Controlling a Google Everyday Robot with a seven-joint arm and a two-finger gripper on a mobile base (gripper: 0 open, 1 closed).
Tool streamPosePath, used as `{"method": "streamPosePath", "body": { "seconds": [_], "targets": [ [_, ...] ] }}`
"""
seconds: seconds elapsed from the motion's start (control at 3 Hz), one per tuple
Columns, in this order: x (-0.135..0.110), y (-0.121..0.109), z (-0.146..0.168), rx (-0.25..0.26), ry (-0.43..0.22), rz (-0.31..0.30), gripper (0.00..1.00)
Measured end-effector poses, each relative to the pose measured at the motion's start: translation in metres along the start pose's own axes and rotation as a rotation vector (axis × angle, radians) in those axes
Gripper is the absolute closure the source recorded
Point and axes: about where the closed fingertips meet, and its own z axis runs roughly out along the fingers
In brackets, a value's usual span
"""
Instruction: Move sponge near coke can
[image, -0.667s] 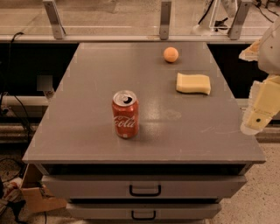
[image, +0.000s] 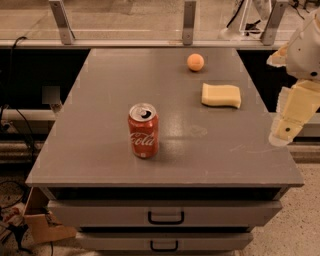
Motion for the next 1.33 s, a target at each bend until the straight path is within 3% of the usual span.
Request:
{"method": "streamPosePath", "body": {
  "seconds": [0.33,0.67,1.0,1.33],
  "targets": [
    [-0.008,-0.048,0.026,-0.002,0.002,-0.019,0.00],
    [-0.024,-0.100,0.068,-0.008,-0.038,-0.024,0.00],
    [-0.037,-0.130,0.108,0.005,-0.042,-0.029,0.00],
    [-0.034,-0.152,0.147,-0.004,-0.016,-0.038,0.00]
  ]
}}
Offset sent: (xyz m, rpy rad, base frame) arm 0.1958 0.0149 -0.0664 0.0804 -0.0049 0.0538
